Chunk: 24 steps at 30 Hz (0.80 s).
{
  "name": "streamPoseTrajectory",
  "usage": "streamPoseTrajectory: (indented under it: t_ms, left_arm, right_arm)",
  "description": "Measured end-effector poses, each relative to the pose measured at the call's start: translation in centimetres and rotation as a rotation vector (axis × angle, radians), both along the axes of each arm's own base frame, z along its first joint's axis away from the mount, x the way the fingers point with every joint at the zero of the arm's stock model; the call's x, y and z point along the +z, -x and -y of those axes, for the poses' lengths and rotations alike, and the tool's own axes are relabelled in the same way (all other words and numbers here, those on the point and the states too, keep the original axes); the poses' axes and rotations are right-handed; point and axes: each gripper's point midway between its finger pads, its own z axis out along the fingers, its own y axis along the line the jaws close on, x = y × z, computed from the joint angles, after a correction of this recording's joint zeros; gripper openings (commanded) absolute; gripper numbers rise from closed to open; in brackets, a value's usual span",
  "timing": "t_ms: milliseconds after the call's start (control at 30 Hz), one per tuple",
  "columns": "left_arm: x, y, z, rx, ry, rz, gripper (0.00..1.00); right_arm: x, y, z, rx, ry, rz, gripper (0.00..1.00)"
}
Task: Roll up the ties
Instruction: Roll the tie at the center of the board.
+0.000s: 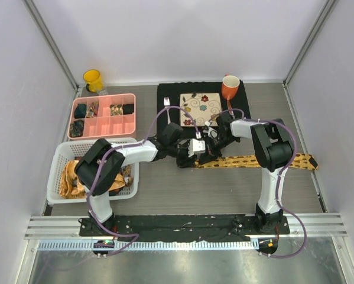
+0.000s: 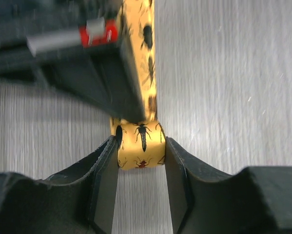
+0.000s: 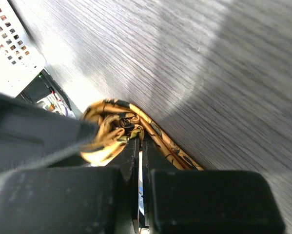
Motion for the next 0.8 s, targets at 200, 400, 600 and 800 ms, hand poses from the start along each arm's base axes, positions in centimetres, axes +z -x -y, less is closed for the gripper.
streamPoseTrajectory:
  t_ms: [200,400,600,800]
  left_arm:
    - [0.2,0.3,2.3,-0.008,0.004,-0.012,0.45]
    - [-0.4,-0.3,2.8,0.011,-0.016,-0.017,0.52]
    - [-1.4,-0.8,1.6,0.039,-0.05,-0.025,0.62]
    - [-2.5,-1.4,-0.6,0.061,-0.086,-0.048,0.63]
  right_arm:
    - [0.0,0.0,0.0,0.001,0.0,-0.002,0.01]
    - [0.0,0.1,0.0,0.001,0.002,-0.006,0.01]
    - [0.0,0.1,0.0,0.004,0.002,-0.003,0.01]
    - [0.0,0.0,0.1,0.003,0.003,-0.003,0.01]
